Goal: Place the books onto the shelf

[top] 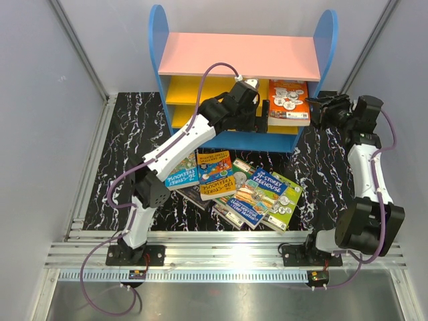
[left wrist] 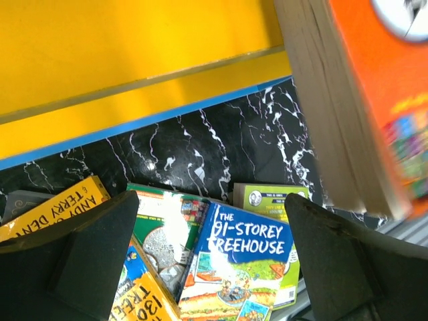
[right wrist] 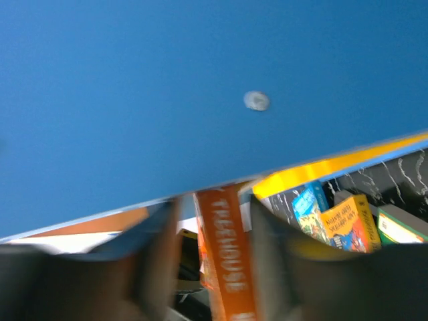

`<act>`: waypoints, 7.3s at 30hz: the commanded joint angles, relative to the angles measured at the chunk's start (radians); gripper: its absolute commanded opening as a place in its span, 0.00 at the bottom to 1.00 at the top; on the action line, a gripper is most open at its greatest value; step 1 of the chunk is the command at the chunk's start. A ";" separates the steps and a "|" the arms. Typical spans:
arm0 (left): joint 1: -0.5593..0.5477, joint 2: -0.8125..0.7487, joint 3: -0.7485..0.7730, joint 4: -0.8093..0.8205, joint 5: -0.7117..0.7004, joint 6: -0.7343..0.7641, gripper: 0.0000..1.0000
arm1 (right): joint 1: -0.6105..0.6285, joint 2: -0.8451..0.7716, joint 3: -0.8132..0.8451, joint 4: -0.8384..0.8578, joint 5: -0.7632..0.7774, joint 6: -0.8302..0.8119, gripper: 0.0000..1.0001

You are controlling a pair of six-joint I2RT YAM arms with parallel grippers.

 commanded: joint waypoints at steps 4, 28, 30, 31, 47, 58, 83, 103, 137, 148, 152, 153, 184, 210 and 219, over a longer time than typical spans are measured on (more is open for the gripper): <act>0.010 0.024 0.071 0.051 0.019 0.017 0.99 | -0.011 0.043 -0.028 -0.008 0.019 -0.011 0.87; 0.031 0.027 0.061 0.065 0.036 0.010 0.99 | 0.057 -0.116 -0.113 0.129 -0.168 0.030 1.00; 0.035 0.027 0.062 0.063 0.039 0.010 0.99 | 0.064 -0.135 -0.125 0.120 -0.170 0.032 1.00; 0.035 0.027 0.062 0.065 0.039 0.008 0.99 | 0.070 -0.153 -0.143 0.120 -0.175 0.032 1.00; 0.038 0.013 0.055 0.062 0.024 0.005 0.99 | 0.103 -0.166 -0.173 0.084 -0.181 0.010 0.33; 0.036 -0.068 -0.060 0.048 -0.001 0.005 0.99 | 0.103 -0.008 -0.059 0.166 -0.135 0.038 0.24; 0.036 -0.457 -0.531 -0.012 -0.057 -0.067 0.99 | 0.113 -0.165 -0.179 0.023 -0.159 -0.020 1.00; 0.087 -0.846 -1.383 0.393 0.053 -0.145 0.99 | 0.663 0.011 -0.197 -0.252 0.124 -0.491 0.97; 0.088 -0.627 -1.506 0.787 0.358 -0.181 0.85 | 0.782 0.345 -0.450 0.471 -0.234 -0.218 0.59; 0.088 -0.701 -1.492 0.610 0.230 -0.168 0.00 | 0.781 0.261 -0.432 0.287 -0.218 -0.303 0.61; 0.087 -0.798 -1.489 0.530 0.208 -0.165 0.00 | 0.781 0.113 -0.357 0.057 -0.169 -0.414 0.78; 0.087 -0.823 -1.481 0.513 0.206 -0.158 0.00 | 0.779 0.079 -0.342 0.013 -0.159 -0.430 0.79; 0.022 -0.568 -0.668 0.606 0.409 -0.352 0.00 | 0.614 -0.561 0.309 -0.897 0.247 -0.508 1.00; 0.021 -0.502 -0.538 0.468 0.371 -0.391 0.00 | 0.614 -0.494 0.396 -0.963 0.269 -0.580 1.00; 0.021 -0.496 -0.659 0.704 0.383 -0.503 0.00 | 0.614 -0.509 0.378 -0.973 0.284 -0.576 1.00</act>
